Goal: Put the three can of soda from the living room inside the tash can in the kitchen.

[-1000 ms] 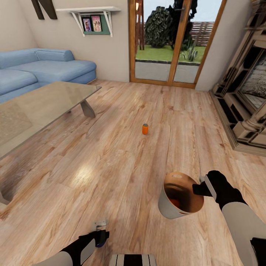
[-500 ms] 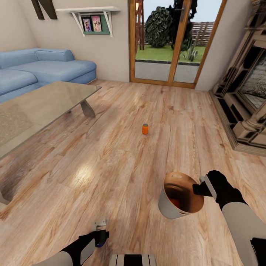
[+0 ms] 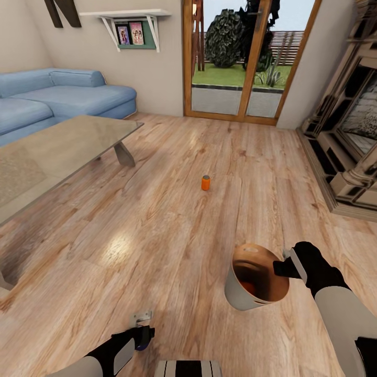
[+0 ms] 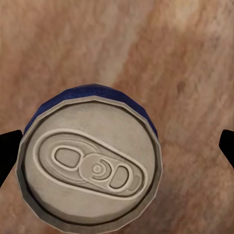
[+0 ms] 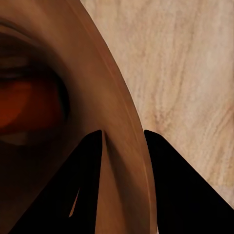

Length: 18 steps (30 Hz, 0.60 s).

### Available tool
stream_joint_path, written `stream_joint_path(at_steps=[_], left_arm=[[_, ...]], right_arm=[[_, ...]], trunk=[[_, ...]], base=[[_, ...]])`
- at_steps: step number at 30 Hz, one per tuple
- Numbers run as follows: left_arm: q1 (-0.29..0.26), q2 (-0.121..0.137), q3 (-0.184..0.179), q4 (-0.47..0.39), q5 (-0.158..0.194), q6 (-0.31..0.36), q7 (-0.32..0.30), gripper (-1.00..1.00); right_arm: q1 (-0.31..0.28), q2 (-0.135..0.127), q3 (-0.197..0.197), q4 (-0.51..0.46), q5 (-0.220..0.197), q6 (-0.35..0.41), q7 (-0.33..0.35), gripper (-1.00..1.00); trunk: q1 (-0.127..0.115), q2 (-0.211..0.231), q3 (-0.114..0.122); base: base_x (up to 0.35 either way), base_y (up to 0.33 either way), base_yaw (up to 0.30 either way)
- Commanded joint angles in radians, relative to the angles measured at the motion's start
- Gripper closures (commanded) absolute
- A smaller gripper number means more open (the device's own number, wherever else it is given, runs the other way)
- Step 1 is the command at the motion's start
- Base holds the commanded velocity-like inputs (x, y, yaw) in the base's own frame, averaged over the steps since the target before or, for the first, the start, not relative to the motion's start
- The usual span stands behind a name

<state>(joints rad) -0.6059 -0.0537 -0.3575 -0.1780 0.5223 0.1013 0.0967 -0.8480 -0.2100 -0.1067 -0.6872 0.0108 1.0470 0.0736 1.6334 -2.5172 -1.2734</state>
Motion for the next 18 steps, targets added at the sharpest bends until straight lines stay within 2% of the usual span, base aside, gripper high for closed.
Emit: stream_joint_path(at_steps=[1, 18], left_arm=[[0.000, 0.000, 0.000, 0.000, 0.000, 0.000, 0.000, -1.00], [0.000, 0.003, 0.002, 0.001, 0.005, 0.000, -0.004, -1.00]], right_arm=[[0.000, 0.000, -0.001, 0.000, -0.022, 0.000, 0.005, 1.00], [0.000, -0.001, -0.001, 0.000, -0.022, 0.000, 0.005, 1.00]], trunk=[[0.000, 0.000, 0.000], [0.000, 0.000, 0.000]], base=[[0.000, 0.000, 0.000], [0.000, 0.000, 0.000]])
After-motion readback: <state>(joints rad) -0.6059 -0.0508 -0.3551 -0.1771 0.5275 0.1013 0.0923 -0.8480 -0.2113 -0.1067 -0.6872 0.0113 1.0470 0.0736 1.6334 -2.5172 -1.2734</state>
